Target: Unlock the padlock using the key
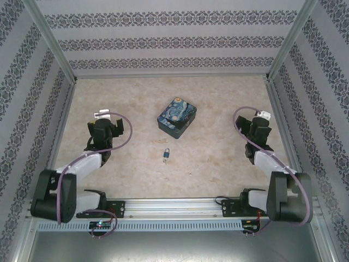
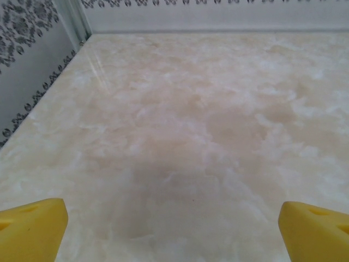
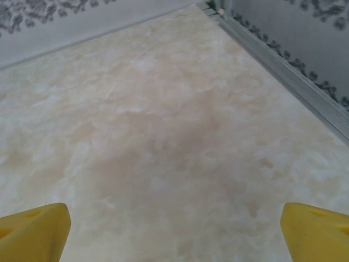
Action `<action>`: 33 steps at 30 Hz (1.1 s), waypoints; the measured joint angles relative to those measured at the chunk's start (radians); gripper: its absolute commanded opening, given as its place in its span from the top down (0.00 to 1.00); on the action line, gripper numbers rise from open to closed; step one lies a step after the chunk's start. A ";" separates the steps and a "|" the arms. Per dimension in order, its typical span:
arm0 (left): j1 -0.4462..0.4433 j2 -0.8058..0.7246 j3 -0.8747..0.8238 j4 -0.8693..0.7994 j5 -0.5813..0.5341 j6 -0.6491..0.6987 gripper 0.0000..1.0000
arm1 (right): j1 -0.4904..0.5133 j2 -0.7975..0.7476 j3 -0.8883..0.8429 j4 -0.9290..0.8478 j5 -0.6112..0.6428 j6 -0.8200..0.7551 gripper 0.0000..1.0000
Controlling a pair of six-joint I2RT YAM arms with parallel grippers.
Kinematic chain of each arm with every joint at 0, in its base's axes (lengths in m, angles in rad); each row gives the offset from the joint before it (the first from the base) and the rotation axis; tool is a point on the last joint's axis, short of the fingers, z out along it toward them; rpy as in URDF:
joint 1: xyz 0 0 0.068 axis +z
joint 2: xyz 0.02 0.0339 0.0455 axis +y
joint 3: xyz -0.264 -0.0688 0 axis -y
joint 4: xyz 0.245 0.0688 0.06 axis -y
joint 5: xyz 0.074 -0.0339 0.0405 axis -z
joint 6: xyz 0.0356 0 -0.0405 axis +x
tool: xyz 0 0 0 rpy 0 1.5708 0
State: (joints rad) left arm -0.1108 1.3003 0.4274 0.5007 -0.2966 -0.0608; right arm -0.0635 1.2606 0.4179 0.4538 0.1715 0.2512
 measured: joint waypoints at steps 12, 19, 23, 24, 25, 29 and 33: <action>0.080 0.263 -0.047 0.293 0.216 0.057 0.01 | 0.103 0.254 -0.086 0.400 -0.050 -0.198 0.02; 0.117 0.263 -0.013 0.296 0.297 0.057 0.00 | 0.088 0.254 -0.045 0.423 -0.054 -0.199 0.02; 0.117 0.263 -0.013 0.297 0.309 0.057 0.00 | 0.104 0.254 -0.045 0.430 -0.010 -0.199 0.02; 0.117 0.263 -0.013 0.297 0.312 0.057 0.00 | 0.106 0.254 -0.045 0.431 -0.002 -0.199 0.02; 0.117 0.263 -0.013 0.297 0.312 0.057 0.00 | 0.108 0.254 -0.045 0.433 0.002 -0.199 0.02; 0.117 0.263 -0.013 0.297 0.315 0.057 0.00 | 0.108 0.254 -0.045 0.434 0.015 -0.199 0.02; 0.117 0.263 -0.013 0.297 0.316 0.057 0.00 | 0.094 0.254 -0.045 0.433 -0.020 -0.199 0.02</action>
State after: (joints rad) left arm 0.0067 1.5635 0.4149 0.7975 0.0193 -0.0036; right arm 0.0307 1.5150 0.3733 0.8864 0.1516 0.0521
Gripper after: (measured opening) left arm 0.997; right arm 0.982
